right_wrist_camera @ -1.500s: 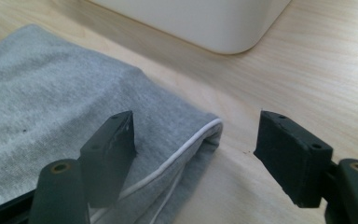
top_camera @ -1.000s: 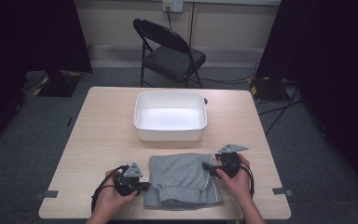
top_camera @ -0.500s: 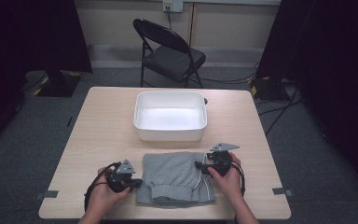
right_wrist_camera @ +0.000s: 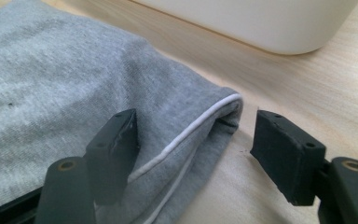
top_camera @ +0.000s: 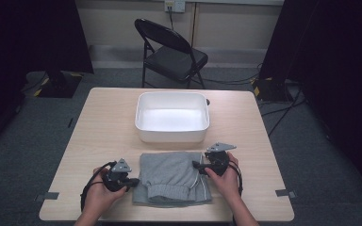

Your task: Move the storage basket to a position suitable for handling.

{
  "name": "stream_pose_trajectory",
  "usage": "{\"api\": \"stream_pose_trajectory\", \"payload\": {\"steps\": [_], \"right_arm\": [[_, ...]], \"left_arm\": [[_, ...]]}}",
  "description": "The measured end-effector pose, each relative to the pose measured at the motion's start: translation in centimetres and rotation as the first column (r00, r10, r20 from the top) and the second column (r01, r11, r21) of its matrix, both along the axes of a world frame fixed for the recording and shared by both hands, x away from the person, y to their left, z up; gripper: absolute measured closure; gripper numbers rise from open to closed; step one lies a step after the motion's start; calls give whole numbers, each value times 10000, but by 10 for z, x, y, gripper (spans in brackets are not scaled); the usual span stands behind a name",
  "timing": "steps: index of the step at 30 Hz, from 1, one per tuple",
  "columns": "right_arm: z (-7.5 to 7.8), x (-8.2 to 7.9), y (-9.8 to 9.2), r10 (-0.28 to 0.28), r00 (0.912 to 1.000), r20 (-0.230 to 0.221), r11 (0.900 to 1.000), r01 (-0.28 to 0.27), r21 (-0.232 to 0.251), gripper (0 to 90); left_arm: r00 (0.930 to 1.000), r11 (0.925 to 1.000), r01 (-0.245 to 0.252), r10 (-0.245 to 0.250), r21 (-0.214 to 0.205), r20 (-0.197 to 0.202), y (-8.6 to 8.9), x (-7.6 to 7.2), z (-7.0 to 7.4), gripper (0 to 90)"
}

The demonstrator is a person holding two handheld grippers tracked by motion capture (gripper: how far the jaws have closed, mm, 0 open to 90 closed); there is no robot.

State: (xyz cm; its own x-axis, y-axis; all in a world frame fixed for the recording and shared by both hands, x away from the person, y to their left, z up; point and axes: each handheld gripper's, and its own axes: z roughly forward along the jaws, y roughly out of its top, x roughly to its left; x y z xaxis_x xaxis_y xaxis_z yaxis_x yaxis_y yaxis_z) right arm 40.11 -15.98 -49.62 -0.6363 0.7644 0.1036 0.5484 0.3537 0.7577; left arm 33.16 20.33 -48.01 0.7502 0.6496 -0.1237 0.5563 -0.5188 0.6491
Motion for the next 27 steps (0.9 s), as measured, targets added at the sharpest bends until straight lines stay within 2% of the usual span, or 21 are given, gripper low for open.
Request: {"api": "stream_pose_trajectory", "payload": {"steps": [2,3,5,6,7,9,11,14,19,23,25,27], "right_arm": [[2,-1,-2,8,10000,-25,10000,-8,34,299],[3,-2,-3,20,10000,-28,10000,-20,71,298],[6,-3,-7,50,10000,-8,9999,-50,142,274],[8,-4,-10,1,10000,2,9998,-1,185,268],[10,-5,-12,-15,10000,19,9998,15,216,261],[14,-7,-17,-54,10000,54,9995,52,312,259],[16,-9,-20,-31,10000,89,9994,28,357,258],[16,-12,-22,17,9999,120,9995,-21,320,256],[16,-14,-27,-139,9998,136,9995,135,297,256],[12,-15,-32,-268,9996,29,9995,268,145,255],[11,-15,-33,-265,9996,23,9996,265,115,255],[9,-17,-36,-339,9994,-34,9994,340,92,254]], "left_arm": [[10000,9999,13,-13,-149,29,1,0,1,871],[9992,9994,-286,290,-188,259,2,1,3,810],[9985,9983,-455,465,-362,273,6,3,3,747],[9977,9966,-614,629,-541,257,7,5,3,674],[9965,9963,-649,677,-564,488,9,7,3,600],[9931,9950,-850,889,-528,769,10,12,4,514],[9892,9894,-1107,1188,-940,855,10,18,4,404],[9847,9863,-1266,1379,-1059,1069,10,25,4,356],[9755,9717,-1645,1857,-1697,1177,12,40,8,300],[9683,9698,-1723,1989,-1726,1510,9,54,20,292],[9671,9706,-1699,1974,-1704,1605,8,57,22,284],[9617,9662,-1871,2170,-1775,1676,5,69,30,287]]}}
